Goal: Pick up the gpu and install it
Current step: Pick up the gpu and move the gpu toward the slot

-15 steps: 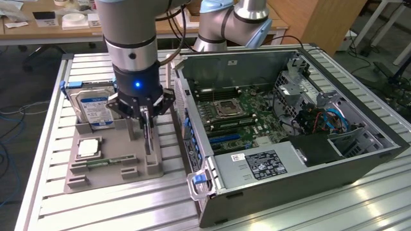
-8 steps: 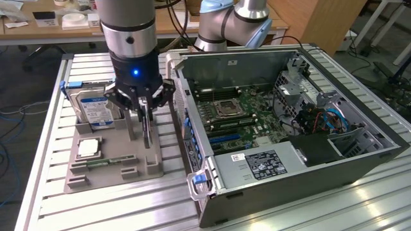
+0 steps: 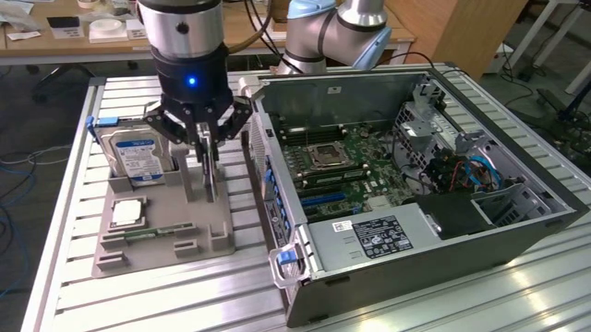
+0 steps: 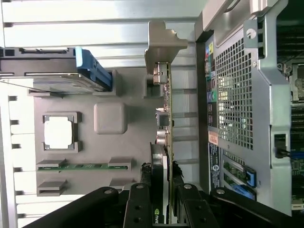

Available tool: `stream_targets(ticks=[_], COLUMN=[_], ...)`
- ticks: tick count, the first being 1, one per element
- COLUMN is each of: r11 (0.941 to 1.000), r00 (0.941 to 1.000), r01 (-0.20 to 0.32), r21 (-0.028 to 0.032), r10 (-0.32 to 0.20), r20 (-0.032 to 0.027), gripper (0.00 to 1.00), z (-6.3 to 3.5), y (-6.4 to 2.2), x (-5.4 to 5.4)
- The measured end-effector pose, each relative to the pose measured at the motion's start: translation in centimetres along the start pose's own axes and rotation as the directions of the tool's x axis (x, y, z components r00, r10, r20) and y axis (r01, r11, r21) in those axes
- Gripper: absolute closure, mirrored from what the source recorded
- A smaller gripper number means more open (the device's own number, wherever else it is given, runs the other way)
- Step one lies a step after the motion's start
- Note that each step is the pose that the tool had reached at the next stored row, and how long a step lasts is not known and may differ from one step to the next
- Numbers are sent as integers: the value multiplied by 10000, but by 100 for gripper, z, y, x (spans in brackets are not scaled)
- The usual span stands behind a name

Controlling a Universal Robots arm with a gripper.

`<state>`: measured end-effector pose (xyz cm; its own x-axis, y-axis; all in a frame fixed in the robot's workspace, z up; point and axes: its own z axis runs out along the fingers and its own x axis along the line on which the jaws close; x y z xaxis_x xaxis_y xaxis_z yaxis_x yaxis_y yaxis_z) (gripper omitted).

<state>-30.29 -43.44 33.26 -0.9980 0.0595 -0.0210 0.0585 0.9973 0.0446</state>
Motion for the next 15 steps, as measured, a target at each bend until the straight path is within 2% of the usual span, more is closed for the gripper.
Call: stream_targets(ticks=[15], r11=[10000], r00=[10000], r01=[1], r21=[-1], r10=[-1], r20=[1], gripper=[73], z=[-557], y=[25], x=[-12])
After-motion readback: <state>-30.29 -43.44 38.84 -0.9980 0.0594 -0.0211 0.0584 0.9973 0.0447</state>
